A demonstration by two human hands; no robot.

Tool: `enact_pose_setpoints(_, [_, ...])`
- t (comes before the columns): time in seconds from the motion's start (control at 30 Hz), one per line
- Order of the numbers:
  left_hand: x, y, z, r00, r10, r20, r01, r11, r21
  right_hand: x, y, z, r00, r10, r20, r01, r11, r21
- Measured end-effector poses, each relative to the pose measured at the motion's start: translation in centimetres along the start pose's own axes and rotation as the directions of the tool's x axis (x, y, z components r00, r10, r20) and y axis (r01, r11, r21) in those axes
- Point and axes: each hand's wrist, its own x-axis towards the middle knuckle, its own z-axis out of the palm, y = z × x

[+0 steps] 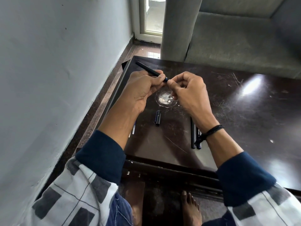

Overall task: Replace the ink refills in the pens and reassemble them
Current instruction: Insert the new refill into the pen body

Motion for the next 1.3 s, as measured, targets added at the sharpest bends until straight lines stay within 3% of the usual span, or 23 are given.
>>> enact_pose_setpoints(1.3, [0.02,-0.05,-0.02,1.0,0.004,0.022,-0.004,1.0,0.008,-0.06,-0.04,0.06,1.0,0.004,0.001,-0.004,1.0,-0.009])
